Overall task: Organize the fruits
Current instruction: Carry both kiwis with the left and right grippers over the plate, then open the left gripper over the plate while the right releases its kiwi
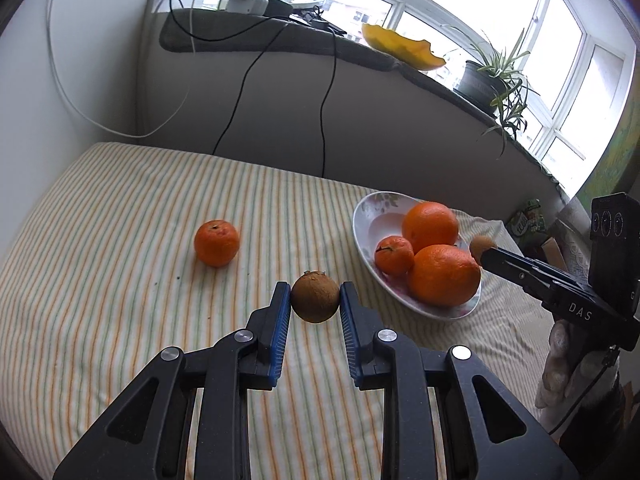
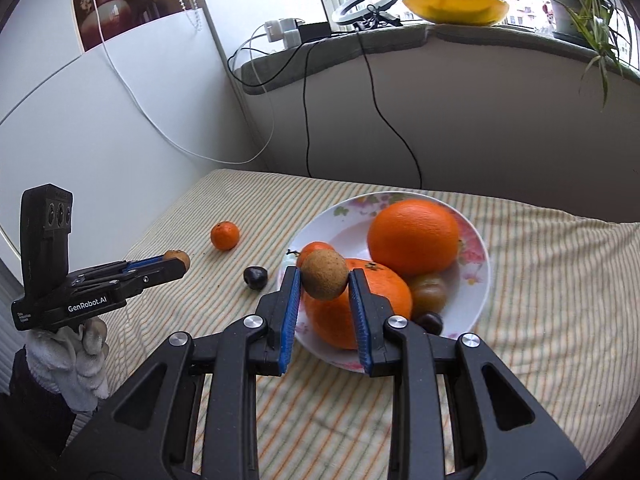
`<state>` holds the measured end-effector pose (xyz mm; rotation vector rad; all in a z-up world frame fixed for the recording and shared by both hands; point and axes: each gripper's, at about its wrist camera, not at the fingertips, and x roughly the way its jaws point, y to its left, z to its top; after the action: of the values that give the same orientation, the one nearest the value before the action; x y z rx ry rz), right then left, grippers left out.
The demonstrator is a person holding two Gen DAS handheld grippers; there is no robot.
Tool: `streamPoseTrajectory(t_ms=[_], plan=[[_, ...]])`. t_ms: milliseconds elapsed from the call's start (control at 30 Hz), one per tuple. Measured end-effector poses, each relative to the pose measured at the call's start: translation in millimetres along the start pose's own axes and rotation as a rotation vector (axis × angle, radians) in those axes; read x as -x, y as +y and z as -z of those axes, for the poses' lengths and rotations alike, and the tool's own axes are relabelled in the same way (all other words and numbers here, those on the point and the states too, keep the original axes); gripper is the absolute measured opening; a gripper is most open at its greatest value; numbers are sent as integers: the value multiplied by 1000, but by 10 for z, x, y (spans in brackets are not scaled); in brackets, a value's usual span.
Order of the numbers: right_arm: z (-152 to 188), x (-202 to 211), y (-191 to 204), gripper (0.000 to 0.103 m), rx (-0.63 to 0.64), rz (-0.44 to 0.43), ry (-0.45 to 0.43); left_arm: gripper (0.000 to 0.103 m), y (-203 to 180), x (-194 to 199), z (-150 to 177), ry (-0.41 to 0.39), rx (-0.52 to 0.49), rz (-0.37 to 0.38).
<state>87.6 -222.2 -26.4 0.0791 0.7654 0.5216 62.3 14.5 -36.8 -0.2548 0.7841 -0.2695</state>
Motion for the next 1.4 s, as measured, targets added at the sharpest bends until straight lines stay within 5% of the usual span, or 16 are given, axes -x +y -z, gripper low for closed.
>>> streamPoseTrajectory(t_ms=[467, 1400], plan=[[51, 91, -498, 26, -72, 87, -11, 23, -346, -398, -305, 29, -55, 68], [105, -35, -622, 26, -97, 88, 14, 23, -622, -741, -455, 75, -104, 88]])
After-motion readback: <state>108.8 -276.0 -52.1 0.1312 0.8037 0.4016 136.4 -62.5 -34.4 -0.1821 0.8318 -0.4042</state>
